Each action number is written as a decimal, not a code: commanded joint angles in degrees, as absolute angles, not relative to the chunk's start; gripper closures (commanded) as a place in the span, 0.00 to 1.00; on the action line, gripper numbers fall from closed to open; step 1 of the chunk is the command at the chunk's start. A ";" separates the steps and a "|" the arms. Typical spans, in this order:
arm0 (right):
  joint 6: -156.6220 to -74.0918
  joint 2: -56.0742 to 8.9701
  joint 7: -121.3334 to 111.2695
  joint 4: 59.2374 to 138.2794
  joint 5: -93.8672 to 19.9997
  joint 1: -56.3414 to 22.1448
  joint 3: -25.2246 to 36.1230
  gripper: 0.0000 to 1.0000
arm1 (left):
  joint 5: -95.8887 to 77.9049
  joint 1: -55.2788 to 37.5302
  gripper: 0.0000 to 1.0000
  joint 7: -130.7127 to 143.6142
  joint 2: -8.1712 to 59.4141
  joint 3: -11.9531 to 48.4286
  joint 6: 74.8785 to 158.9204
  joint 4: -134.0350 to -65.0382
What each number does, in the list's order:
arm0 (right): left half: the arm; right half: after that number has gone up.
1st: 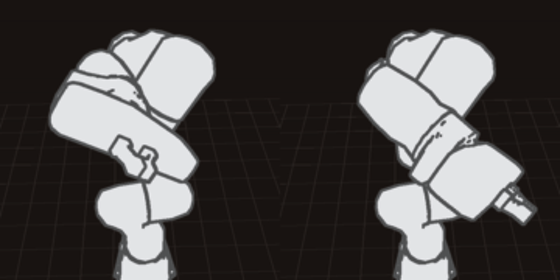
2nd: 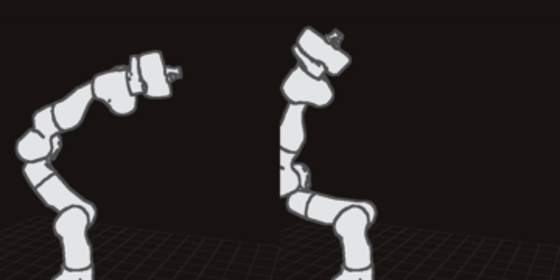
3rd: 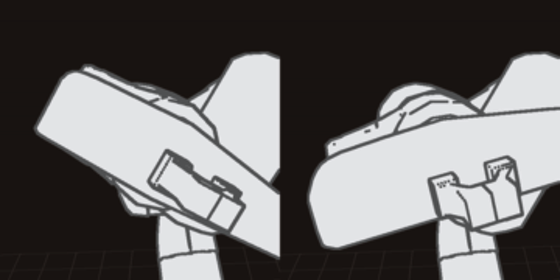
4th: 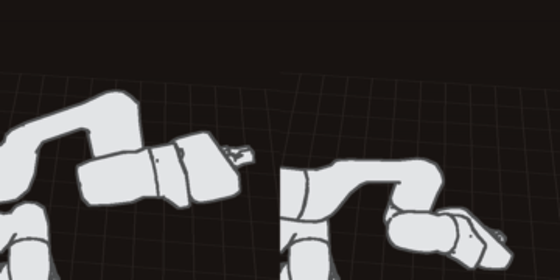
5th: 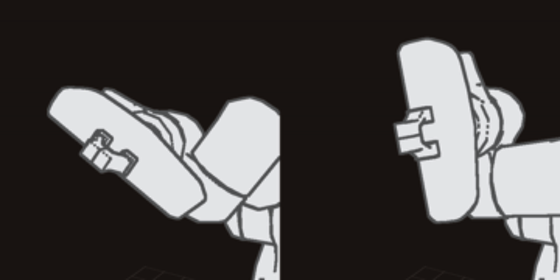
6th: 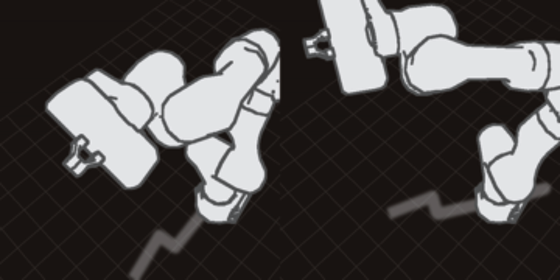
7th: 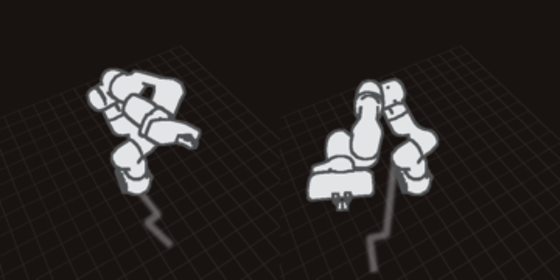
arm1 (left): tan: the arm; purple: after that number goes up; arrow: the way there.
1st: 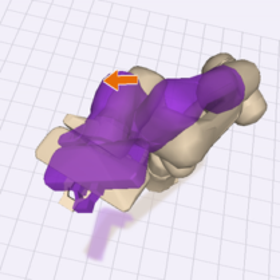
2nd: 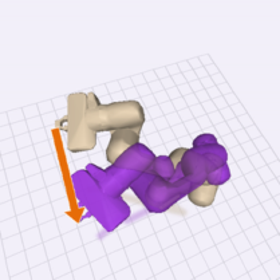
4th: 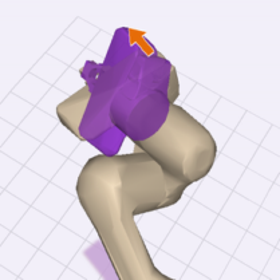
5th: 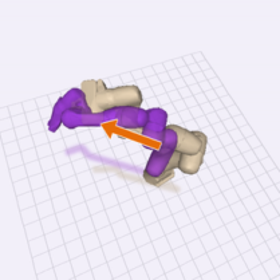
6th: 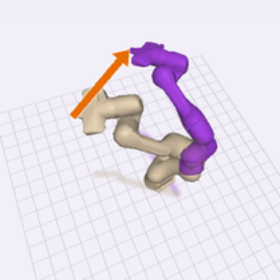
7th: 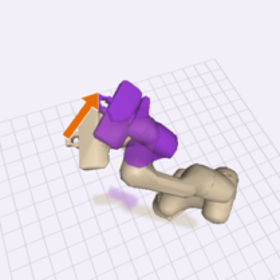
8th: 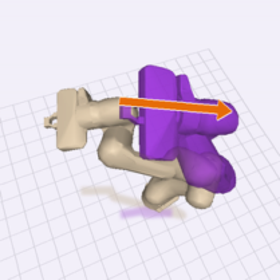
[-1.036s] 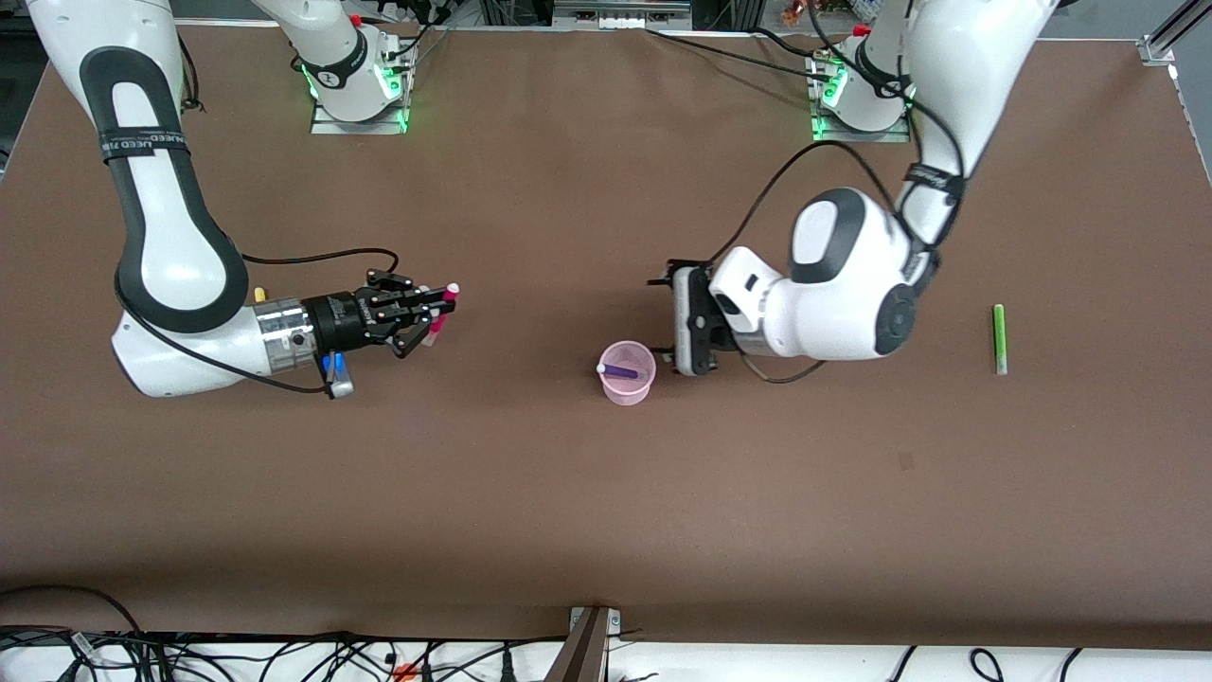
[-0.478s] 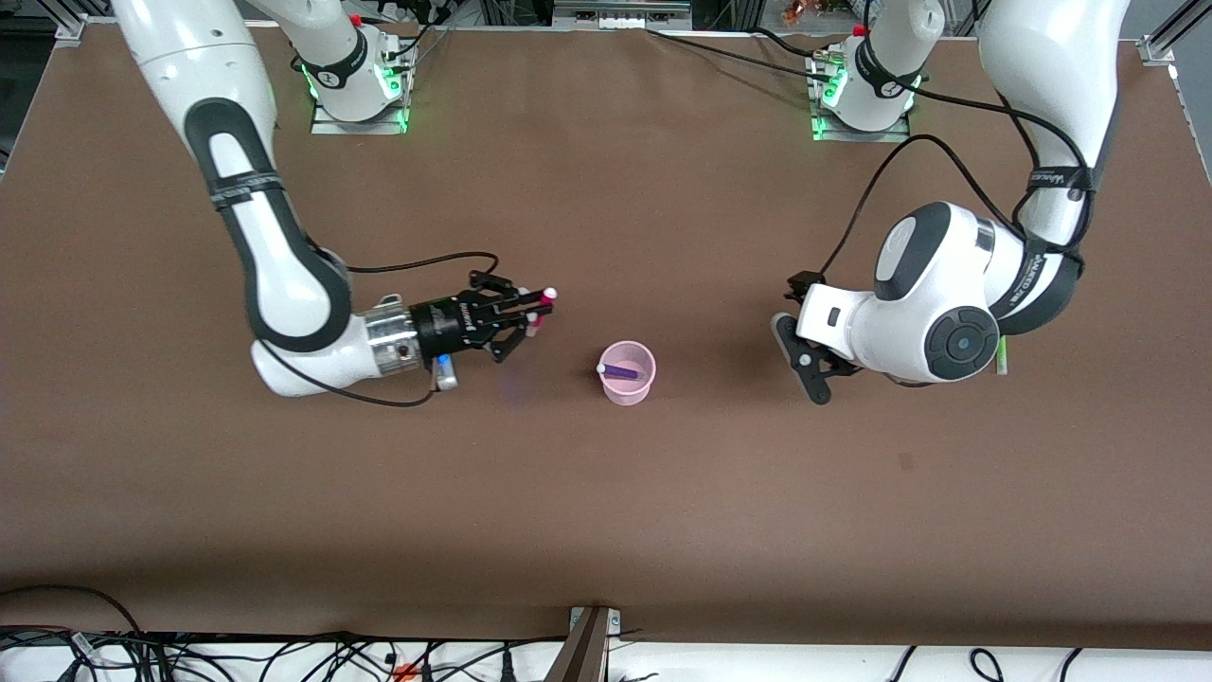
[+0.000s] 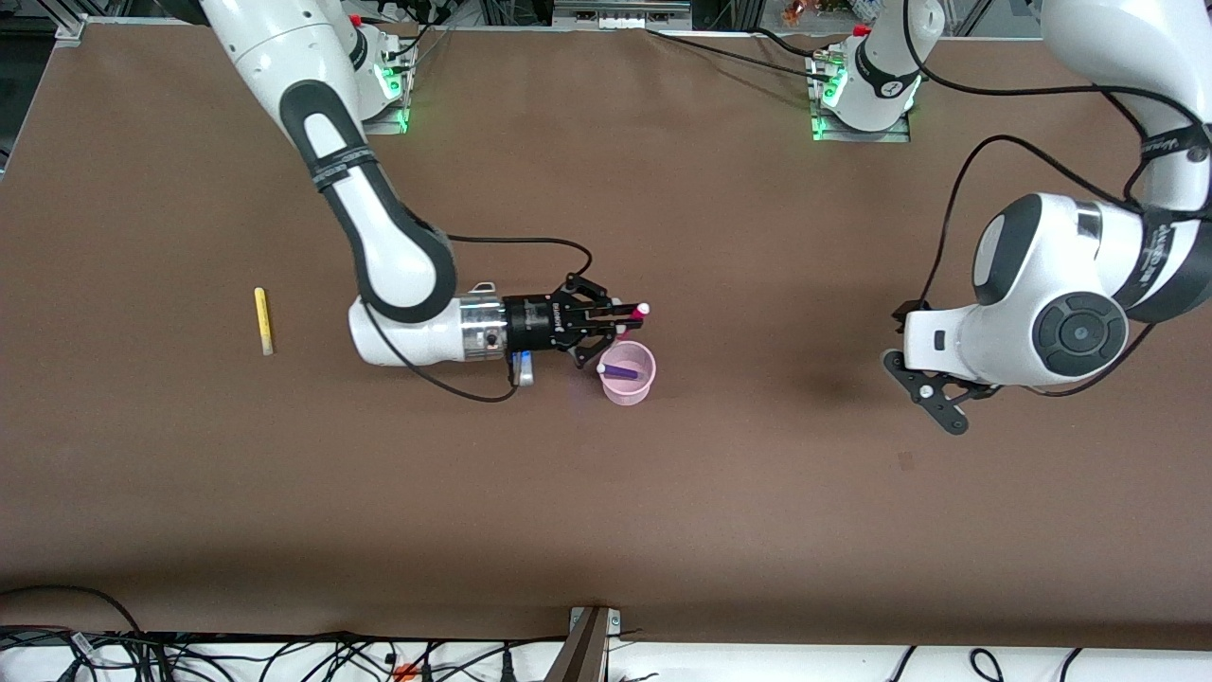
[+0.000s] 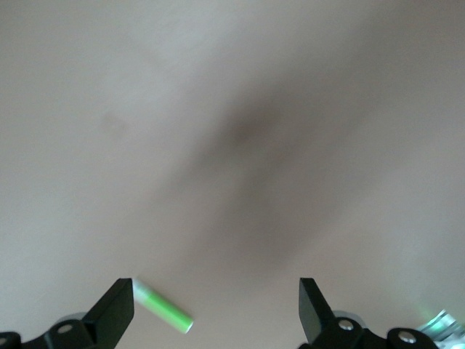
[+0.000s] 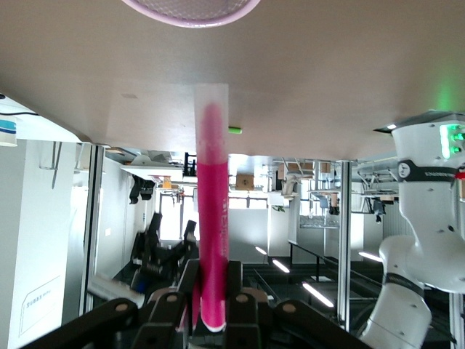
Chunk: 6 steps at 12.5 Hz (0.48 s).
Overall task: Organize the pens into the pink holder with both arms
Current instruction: 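Lower the pink marker into the cup and open the right gripper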
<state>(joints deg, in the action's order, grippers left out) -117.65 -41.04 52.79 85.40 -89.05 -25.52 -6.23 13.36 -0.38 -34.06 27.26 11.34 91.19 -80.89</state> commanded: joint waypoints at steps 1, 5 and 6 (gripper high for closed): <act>-120.05 -45.08 53.27 80.95 -90.09 -27.07 -5.89 0.93 | 17.14 -1.67 0.00 -30.42 26.37 11.78 83.00 -73.95; -120.06 -47.01 50.02 81.04 -90.00 -27.16 -5.80 0.93 | 14.52 -2.81 0.00 -13.50 16.56 10.03 79.89 -74.41; -120.06 -47.72 48.88 81.04 -90.00 -27.16 -5.80 0.93 | 11.46 -3.33 0.00 -6.57 12.43 8.19 82.15 -79.40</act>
<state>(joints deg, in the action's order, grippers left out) -119.98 -45.80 51.03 82.83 -89.10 -26.94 -5.85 14.64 -2.01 -15.98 19.62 10.96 80.22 -71.87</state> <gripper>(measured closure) 0.828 0.000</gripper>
